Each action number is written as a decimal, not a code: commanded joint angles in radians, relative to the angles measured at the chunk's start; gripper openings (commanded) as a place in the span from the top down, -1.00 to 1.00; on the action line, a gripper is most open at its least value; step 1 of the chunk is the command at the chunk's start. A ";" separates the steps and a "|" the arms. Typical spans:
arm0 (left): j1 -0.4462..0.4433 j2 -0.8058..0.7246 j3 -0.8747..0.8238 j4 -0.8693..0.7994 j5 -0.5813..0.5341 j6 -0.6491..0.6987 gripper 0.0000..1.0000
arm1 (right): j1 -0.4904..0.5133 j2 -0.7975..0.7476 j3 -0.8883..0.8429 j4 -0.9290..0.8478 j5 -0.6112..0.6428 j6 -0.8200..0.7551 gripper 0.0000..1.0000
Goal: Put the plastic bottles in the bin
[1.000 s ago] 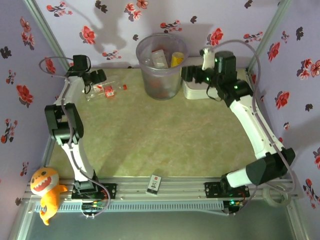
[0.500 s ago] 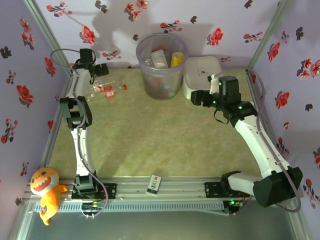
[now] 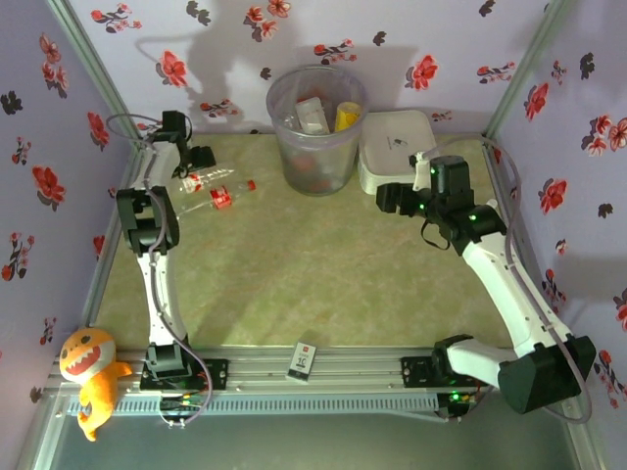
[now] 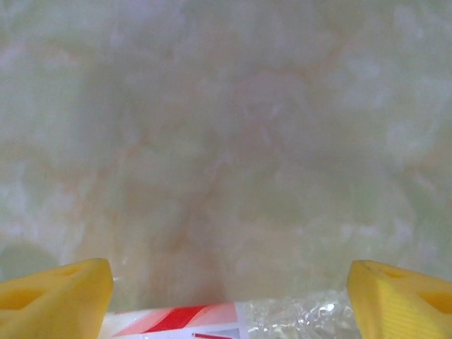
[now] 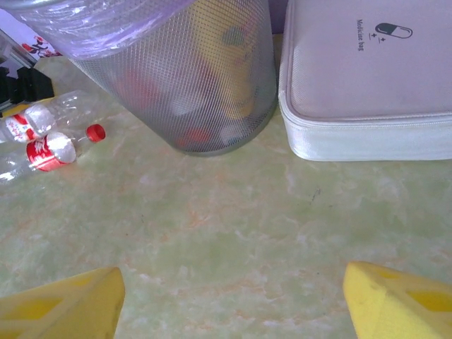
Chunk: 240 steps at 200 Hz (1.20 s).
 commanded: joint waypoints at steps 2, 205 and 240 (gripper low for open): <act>0.002 -0.111 -0.168 -0.002 0.013 -0.052 -0.72 | -0.006 -0.015 -0.012 -0.005 0.018 0.008 -0.63; -0.347 -0.930 -0.968 -0.013 -0.068 -0.192 -0.87 | 0.477 0.377 -0.239 0.575 -0.115 0.594 -0.41; -0.403 -1.078 -1.166 0.010 -0.047 -0.311 -0.82 | 0.517 0.512 -0.246 0.757 -0.171 0.708 -0.28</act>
